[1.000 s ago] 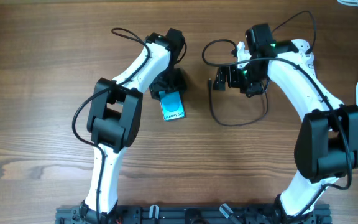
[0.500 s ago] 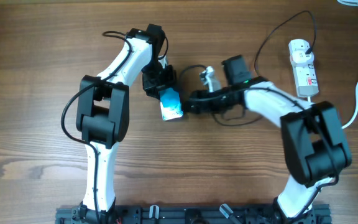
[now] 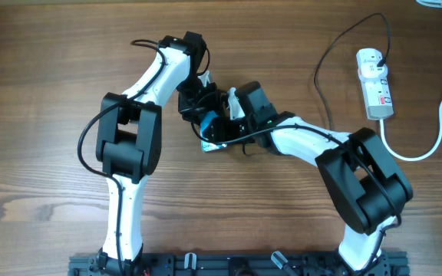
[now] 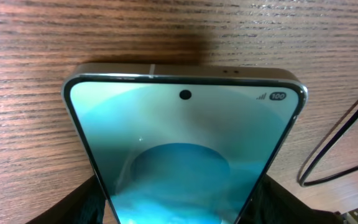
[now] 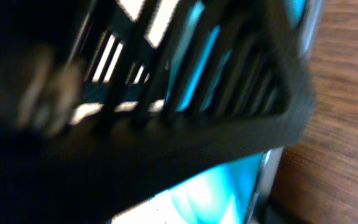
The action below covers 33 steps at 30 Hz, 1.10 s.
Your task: Plug charger to phone and switch on socket
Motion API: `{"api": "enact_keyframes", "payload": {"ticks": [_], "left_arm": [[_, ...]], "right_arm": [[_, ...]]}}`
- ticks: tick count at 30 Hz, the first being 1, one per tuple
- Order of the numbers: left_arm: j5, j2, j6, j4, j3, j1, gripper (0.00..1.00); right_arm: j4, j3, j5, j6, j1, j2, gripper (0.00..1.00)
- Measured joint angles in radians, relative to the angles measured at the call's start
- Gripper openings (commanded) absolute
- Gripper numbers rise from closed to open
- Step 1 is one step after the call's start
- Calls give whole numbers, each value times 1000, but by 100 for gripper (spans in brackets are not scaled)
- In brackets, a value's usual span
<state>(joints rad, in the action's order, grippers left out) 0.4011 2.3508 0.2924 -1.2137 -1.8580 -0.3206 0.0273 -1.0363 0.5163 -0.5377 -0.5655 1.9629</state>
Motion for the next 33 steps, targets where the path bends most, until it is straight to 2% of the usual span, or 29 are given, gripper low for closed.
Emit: {"api": "enact_keyframes", "payload": {"ticks": [3,7,8,10,12,15,20,22,25,27,29,31,33], "left_arm": [[-12,0,-5,-4,0,1,61],[-18,0,-8,-8,0,2,64],[-18,0,-9,-9,0,3,67],[0,-2,-21,-17,0,12,91],[-12,2,-11,-16,1,7,100],[8,0,30,-14,-2,4,100],[20,-7,31,-10,1,11,100],[48,-21,10,-1,15,27,100],[130,-145,-74,-13,28,87,100],[170,-276,-130,-22,28,118,99],[198,-420,-174,-26,28,131,99],[212,-514,-193,-18,27,131,97],[219,-583,-206,13,27,131,95]], "right_arm": [[-61,0,35,-34,23,35,28],[-85,0,93,-45,55,64,5],[-87,0,118,-63,65,68,4],[-95,0,159,-83,75,69,4],[-103,-13,179,-75,67,64,4],[-103,-15,162,-67,66,62,4],[-111,-15,168,-62,68,63,4],[-123,-15,261,-45,92,65,4],[-202,-13,465,-42,167,67,4],[-320,-9,615,-82,222,70,4],[-526,-5,768,-187,277,70,4],[-864,1,887,-398,315,79,4],[-1342,-4,968,-702,332,85,4]]}}
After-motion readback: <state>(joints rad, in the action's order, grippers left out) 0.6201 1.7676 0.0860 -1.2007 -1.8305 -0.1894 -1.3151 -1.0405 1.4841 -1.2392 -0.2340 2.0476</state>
